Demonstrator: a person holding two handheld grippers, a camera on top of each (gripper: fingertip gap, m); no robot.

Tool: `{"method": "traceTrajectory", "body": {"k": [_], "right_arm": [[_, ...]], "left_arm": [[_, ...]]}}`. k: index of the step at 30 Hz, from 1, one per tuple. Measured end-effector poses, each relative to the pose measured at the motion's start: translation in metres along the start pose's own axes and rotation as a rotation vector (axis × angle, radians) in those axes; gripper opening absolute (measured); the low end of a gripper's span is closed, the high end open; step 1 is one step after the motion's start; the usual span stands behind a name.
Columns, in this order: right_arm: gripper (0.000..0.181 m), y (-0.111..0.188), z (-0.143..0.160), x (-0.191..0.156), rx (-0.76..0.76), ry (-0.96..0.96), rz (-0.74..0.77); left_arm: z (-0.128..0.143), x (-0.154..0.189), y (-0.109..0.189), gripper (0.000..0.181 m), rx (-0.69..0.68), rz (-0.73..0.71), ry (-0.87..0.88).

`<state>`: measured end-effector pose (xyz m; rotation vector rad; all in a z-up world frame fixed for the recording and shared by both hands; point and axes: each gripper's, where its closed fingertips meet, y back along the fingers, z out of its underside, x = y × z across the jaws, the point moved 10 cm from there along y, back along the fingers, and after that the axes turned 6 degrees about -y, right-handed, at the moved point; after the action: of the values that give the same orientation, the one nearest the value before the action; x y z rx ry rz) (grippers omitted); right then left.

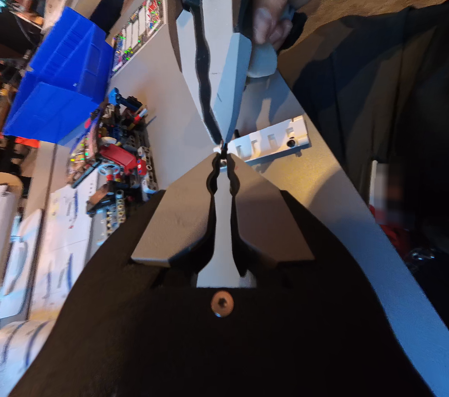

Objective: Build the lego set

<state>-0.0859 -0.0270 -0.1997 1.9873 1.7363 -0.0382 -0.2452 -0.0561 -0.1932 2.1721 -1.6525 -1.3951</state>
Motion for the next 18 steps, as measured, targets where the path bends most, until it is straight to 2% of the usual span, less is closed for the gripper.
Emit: {"method": "traceTrajectory", "body": {"k": [1,7,18], "right_arm": [[0.006,0.0,0.0,-0.001,-0.008,0.018,0.01],[0.007,-0.006,0.003,-0.008,-0.082,0.168,0.096],[0.003,-0.007,0.002,-0.011,-0.078,0.207,0.103]], "left_arm": [[0.001,-0.001,0.0,0.001,0.002,0.023,0.029],[0.003,-0.007,-0.002,0.001,0.005,0.111,0.179],[0.003,-0.007,-0.003,0.001,-0.043,0.205,0.258]]}}
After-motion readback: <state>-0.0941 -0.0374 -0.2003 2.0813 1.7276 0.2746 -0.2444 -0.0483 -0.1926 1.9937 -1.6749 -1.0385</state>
